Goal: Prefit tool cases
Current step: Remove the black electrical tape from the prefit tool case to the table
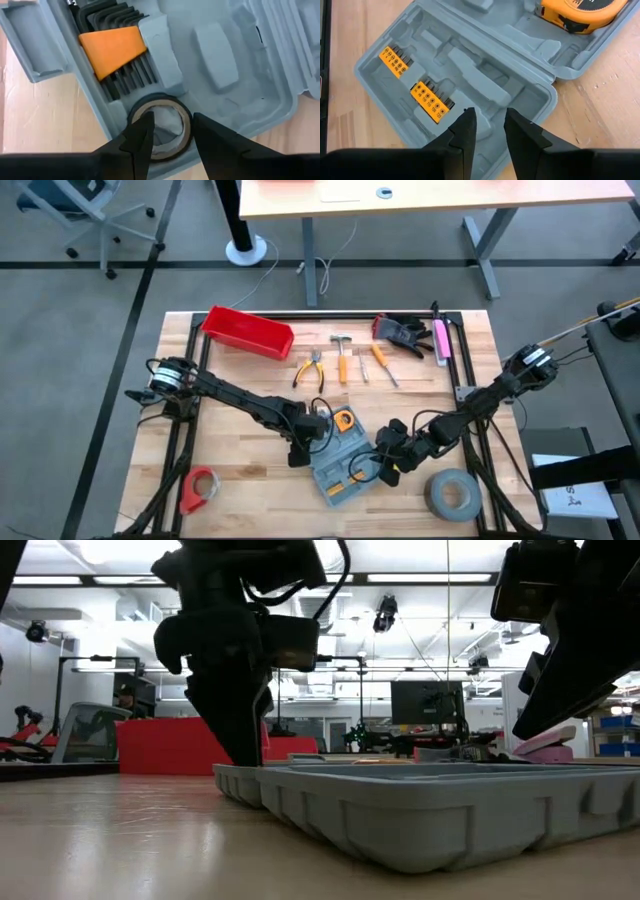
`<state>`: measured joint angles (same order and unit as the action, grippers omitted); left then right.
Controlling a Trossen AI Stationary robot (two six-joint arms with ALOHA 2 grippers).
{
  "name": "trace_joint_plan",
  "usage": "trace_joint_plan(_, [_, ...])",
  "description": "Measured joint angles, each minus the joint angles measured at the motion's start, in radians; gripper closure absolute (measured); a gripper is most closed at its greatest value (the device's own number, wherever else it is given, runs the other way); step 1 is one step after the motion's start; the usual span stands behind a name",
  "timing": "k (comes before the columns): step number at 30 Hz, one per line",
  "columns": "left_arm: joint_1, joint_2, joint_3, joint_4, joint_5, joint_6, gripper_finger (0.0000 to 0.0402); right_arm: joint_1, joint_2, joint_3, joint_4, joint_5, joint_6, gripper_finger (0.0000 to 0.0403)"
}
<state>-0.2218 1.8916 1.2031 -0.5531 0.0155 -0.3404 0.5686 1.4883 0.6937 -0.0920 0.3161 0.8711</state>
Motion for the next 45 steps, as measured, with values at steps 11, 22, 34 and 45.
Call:
trace_joint_plan(11, [-0.001,-0.003,-0.047,0.004,-0.084,0.016,0.0275,0.0,0.0,0.0,0.0,0.0,0.003,0.0321])
trace_joint_plan(22, [0.0,0.002,-0.033,-0.114,-0.264,0.089,0.0301,0.0,0.0,0.0,0.0,-0.001,0.001,0.032])
trace_joint_plan(34, [0.0,0.002,0.033,-0.212,-0.288,0.135,0.032,0.0,0.0,0.0,0.0,-0.001,-0.001,0.0325])
trace_joint_plan(45, [0.0,-0.005,0.146,-0.309,-0.235,0.115,0.0292,0.0,0.0,0.0,0.0,-0.001,-0.003,0.0312])
